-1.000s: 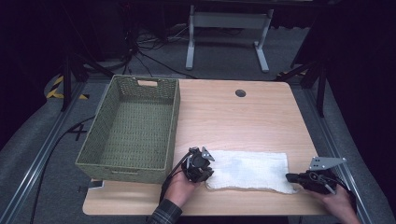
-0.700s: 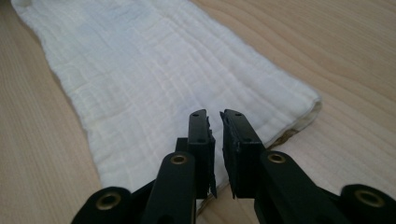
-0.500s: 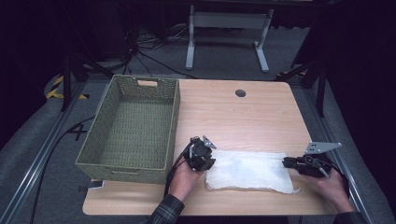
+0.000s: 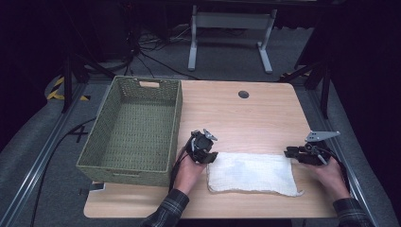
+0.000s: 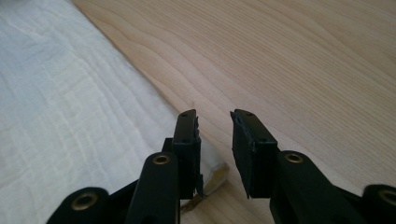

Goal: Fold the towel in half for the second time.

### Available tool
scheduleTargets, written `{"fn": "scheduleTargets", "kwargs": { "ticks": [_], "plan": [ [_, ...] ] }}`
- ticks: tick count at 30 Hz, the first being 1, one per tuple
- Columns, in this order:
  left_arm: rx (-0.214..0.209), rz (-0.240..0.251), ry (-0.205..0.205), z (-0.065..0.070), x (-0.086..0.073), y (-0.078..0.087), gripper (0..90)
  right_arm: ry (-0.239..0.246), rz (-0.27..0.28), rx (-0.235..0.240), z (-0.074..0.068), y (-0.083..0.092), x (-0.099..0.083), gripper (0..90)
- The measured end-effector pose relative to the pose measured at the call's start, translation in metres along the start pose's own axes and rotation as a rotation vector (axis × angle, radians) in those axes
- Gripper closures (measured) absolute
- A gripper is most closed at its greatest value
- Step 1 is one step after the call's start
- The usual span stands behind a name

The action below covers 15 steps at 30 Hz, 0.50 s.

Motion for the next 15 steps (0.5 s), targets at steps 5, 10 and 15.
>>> {"fn": "scheduleTargets", "kwargs": {
  "ticks": [5, 10, 15],
  "plan": [
    [0.008, 0.001, -0.002, -0.001, 0.0, -0.002, 63.3, 0.0, -0.039, 0.006, 0.002, -0.006, -0.006, 70.7],
    [0.01, -0.005, 0.017, -0.002, 0.001, -0.004, 62.7, 0.0, -0.069, 0.006, 0.002, -0.01, -0.011, 73.4],
    [0.014, -0.016, 0.023, -0.006, 0.0, -0.008, 62.8, 0.011, -0.066, 0.013, 0.001, -0.01, -0.012, 83.3]
  ]
}}
Point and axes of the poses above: each handheld gripper's, and its own axes: y roughly backward along the jaws, x roughly out of its top, z roughly to its right, the point moved 3 cm from there along -y, roughly forward along the jaws, and after that the axes turned 3 degrees about x, right-handed, at the moved point
